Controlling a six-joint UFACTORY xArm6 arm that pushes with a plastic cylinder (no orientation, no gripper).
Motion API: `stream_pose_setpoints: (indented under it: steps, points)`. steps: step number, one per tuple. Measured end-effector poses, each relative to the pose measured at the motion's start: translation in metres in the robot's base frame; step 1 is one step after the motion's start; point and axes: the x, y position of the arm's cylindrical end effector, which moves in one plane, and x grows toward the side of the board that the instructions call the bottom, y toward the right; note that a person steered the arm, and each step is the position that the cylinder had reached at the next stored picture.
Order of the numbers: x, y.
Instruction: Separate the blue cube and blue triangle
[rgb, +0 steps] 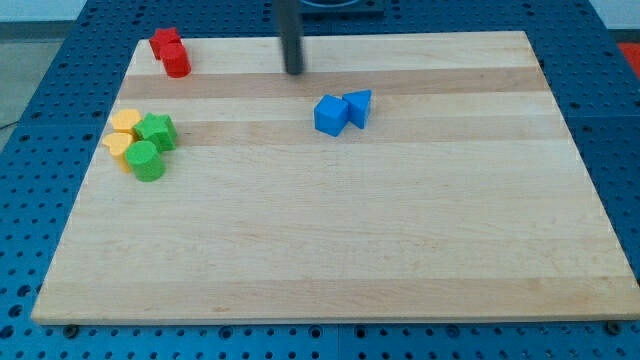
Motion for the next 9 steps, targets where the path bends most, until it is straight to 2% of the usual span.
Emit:
stream_pose_setpoints:
  steps: [1, 2, 3, 4, 6, 7, 8, 9]
  points:
    - [0.008, 0.106]
    - [0.034, 0.181]
    - [0.085, 0.192]
    - [0.101, 0.154]
    - [0.089, 0.01]
    - [0.1, 0.026]
    - [0.139, 0.032]
    - [0.156, -0.014]
